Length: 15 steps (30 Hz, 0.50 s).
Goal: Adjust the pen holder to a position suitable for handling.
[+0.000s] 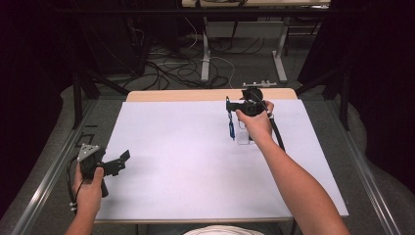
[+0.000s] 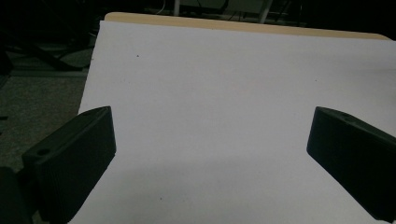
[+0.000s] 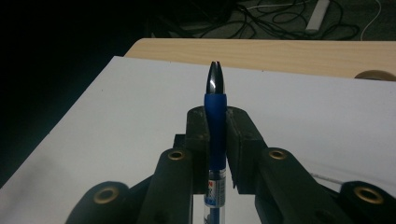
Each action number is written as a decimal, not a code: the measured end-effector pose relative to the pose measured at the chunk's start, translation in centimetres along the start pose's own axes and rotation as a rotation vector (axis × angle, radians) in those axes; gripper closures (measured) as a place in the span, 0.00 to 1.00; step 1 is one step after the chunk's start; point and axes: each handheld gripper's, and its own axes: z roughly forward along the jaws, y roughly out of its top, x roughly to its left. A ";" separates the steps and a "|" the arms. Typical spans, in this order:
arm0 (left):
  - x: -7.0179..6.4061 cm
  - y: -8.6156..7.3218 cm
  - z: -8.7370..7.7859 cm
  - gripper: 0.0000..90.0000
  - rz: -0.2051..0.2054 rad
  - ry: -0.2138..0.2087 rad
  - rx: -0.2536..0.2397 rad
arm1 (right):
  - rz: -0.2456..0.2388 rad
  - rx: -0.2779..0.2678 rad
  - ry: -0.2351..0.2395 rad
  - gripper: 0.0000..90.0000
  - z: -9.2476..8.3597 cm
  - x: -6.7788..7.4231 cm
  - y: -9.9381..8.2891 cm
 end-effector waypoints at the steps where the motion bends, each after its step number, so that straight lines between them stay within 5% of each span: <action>1: 0.0 0.0 0.0 0.01 0.000 -0.001 0.000 | -0.004 -0.001 -0.001 0.89 -0.1 0.0 0.2; 15: -0.2 0.1 0.1 0.02 0.020 0.007 0.001 | -0.010 -0.072 -0.047 0.89 -1.2 -0.2 2.1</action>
